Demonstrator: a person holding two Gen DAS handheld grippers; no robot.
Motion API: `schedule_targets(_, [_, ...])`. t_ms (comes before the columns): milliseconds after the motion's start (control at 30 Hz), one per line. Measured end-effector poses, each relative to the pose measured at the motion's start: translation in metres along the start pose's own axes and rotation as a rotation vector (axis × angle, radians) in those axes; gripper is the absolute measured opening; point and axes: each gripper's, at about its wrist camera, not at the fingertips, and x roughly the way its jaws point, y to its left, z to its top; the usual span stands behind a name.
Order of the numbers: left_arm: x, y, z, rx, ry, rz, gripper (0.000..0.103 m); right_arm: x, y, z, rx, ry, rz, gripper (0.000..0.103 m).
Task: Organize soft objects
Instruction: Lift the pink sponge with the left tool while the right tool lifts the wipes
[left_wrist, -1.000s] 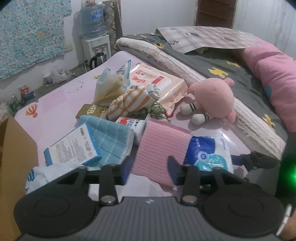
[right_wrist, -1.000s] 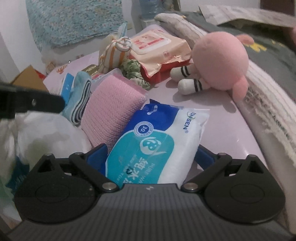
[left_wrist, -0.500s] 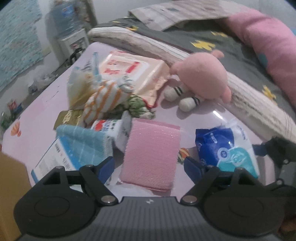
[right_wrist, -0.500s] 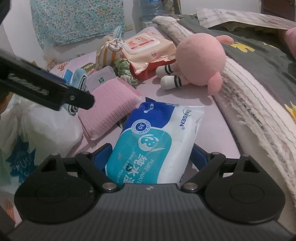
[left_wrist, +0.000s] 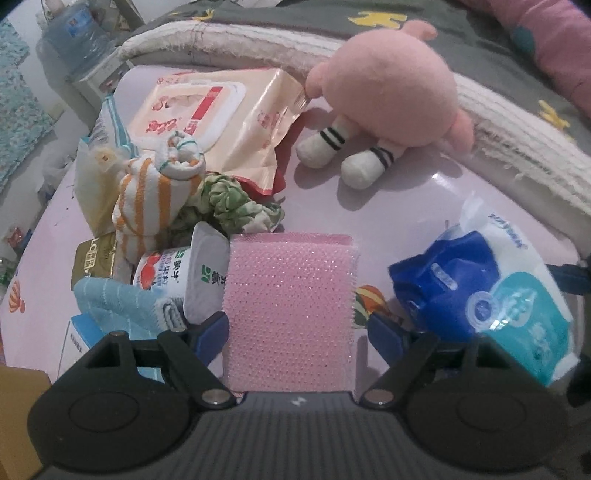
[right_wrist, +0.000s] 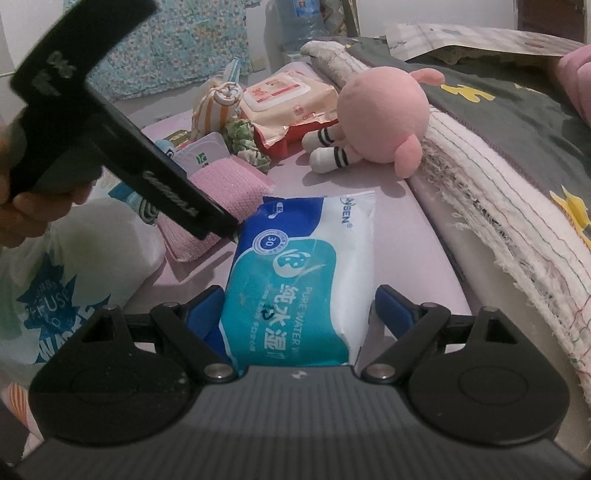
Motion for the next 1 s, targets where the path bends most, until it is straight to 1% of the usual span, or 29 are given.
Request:
schedule_targets(67, [0.006,0.000,0.002,0.002,0.014,0.014,0.086,-0.001,-0.001,0.000,0.004,-0.001,0.005,0.089])
schedule_targets(233, [0.011,0.002,0.006,-0.012,0.032,0.010,0.086,-0.005,-0.004,-0.001,0.014,-0.002,0.020,0.089])
schedule_targets(367, [0.014,0.001,0.007,-0.003,0.044,-0.001,0.091,-0.007,-0.009,-0.002,0.033,-0.007,0.037,0.089])
schedule_targets(433, [0.017,0.000,0.008,0.005,0.051,0.009,0.091,-0.007,-0.009,-0.001,0.039,-0.008,0.040,0.089])
schedule_targets(500, [0.020,0.001,0.009,-0.013,0.070,-0.001,0.088,-0.007,-0.009,-0.001,0.042,-0.008,0.039,0.089])
schedule_targets(567, [0.021,0.005,0.009,-0.060,0.079,-0.036,0.084,-0.007,-0.010,0.001,0.048,-0.006,0.038,0.089])
schedule_targets(600, [0.022,0.009,0.010,-0.084,0.090,-0.057,0.083,-0.006,-0.010,0.003,0.049,-0.006,0.036,0.089])
schedule_targets(667, [0.023,0.015,0.009,-0.118,0.100,-0.074,0.083,-0.005,-0.010,0.005,0.042,-0.007,0.031,0.090])
schedule_targets(900, [0.019,0.017,0.009,-0.139,0.093,-0.087,0.081,0.006,-0.004,0.011,-0.004,0.003,0.015,0.091])
schedule_targets(933, [0.017,0.020,0.009,-0.146,0.088,-0.091,0.081,0.006,-0.003,0.010,-0.005,0.000,0.015,0.087])
schedule_targets(967, [0.014,0.020,0.009,-0.154,0.083,-0.096,0.081,0.006,-0.002,0.011,-0.003,-0.001,0.024,0.081])
schedule_targets(1000, [0.011,0.022,0.009,-0.165,0.078,-0.102,0.081,0.007,-0.004,0.011,0.022,0.001,0.046,0.069])
